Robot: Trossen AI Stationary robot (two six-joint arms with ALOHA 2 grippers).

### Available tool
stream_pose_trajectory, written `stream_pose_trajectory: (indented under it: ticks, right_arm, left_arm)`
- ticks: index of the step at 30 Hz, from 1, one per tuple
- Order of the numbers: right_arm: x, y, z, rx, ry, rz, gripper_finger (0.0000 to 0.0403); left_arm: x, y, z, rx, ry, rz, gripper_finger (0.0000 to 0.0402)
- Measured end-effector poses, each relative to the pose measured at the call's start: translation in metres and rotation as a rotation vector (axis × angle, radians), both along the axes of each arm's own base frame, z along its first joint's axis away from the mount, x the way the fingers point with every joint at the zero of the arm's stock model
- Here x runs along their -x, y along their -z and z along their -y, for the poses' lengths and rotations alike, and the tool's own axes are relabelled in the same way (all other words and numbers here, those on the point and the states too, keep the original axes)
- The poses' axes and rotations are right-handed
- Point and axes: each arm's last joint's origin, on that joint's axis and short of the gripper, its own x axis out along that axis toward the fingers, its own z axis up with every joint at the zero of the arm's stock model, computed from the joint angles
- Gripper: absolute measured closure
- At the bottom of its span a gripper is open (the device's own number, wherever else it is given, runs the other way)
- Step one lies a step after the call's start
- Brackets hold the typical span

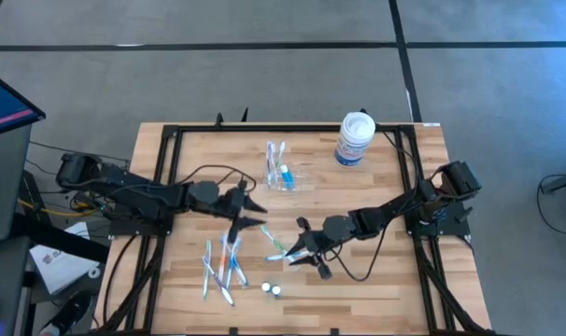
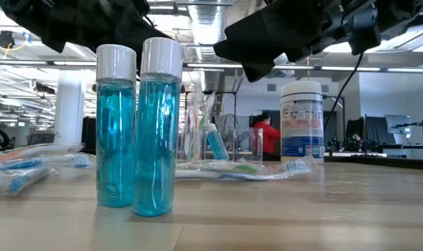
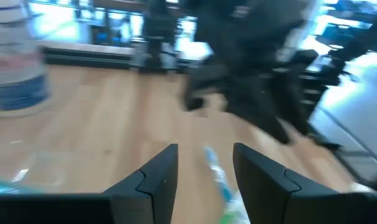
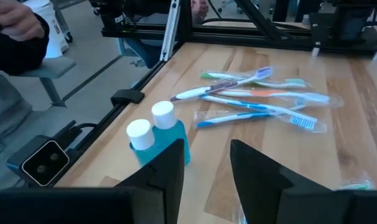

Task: Pick & Place toothbrushing station
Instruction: Put the bottom mouthwash into the transparent organizer

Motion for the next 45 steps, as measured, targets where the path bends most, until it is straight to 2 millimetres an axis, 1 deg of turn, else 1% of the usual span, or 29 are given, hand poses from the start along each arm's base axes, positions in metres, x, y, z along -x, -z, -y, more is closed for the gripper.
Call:
stream_pose_trajectory:
  ticks: [8,13,21,26,31,37,40,45]
  right_arm:
    - [0.0,0.0,0.0,0.0,0.001,0.0,0.0281]
    - [0.0,0.0,0.001,0.0,0.001,0.0,0.0281]
    - [0.0,0.0,0.001,0.0,0.002,0.001,0.0281]
    - [0.0,0.0,0.001,0.0,0.002,0.001,0.0281]
    - [0.0,0.0,0.001,0.0,0.002,0.0,0.0281]
    - [-0.001,0.0,0.002,0.0,0.006,0.0,0.0281]
    - [-0.001,0.0,0.002,0.0,0.007,0.0,0.0281]
    - [-0.001,0.0,0.002,0.0,0.007,-0.001,0.0281]
  left_arm:
    - [0.008,0.0,0.042,-0.014,0.179,0.004,0.0253]
    - [0.013,0.003,0.062,-0.019,0.221,0.004,0.0253]
    - [0.007,0.022,0.086,-0.026,0.254,0.012,0.0253]
    - [0.003,0.035,0.097,-0.023,0.282,0.015,0.0253]
    - [0.0,0.047,0.104,0.027,0.288,0.003,0.0253]
    - [-0.002,0.064,0.113,0.045,0.306,-0.015,0.0253]
    - [-0.003,0.071,0.115,0.052,0.314,-0.021,0.0253]
    - [-0.007,0.076,0.119,0.054,0.317,-0.016,0.0253]
